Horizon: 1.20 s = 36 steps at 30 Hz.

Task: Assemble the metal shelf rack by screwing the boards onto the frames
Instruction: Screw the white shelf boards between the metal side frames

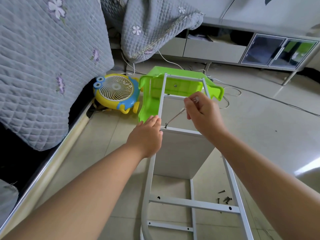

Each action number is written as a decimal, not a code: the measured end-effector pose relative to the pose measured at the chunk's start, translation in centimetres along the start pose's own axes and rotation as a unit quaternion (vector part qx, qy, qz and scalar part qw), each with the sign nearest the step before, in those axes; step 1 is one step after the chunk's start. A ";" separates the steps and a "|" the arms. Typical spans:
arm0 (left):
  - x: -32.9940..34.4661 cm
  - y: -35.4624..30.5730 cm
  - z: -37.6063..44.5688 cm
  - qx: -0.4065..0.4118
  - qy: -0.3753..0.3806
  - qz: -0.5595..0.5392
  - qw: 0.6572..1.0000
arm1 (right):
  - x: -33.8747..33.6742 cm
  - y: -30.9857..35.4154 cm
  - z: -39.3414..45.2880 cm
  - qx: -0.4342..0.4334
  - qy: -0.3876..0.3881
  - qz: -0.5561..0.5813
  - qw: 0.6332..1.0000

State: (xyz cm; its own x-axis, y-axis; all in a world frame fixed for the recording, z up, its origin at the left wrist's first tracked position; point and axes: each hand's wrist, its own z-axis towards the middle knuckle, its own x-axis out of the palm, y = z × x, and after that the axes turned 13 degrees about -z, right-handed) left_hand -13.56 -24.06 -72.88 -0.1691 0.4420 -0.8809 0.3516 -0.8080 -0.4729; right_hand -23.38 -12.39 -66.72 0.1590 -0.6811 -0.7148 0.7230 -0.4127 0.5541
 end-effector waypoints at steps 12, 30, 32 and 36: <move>0.5 0.2 0.0 0.017 -0.027 0.017 0.999 | -0.6 0.6 0.2 -0.014 -0.003 0.005 1.000; 0.2 0.1 0.1 0.009 -0.014 0.000 1.000 | -0.5 0.5 0.4 -0.005 0.020 -0.002 1.000; 0.2 0.1 0.0 0.009 -0.016 -0.002 1.000 | -0.6 0.5 0.5 -0.009 0.027 -0.012 1.000; 0.2 0.1 0.0 0.015 -0.023 0.004 1.000 | -1.3 0.7 1.4 -0.020 0.069 -0.057 0.996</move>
State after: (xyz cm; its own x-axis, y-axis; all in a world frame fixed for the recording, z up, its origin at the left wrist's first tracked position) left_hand -13.52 -24.06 -73.15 -0.2092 0.4165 -0.8847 0.3257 -0.8234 -0.4647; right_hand -23.97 -12.67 -64.82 0.1638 -0.5401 -0.8255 0.7678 -0.4556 0.4504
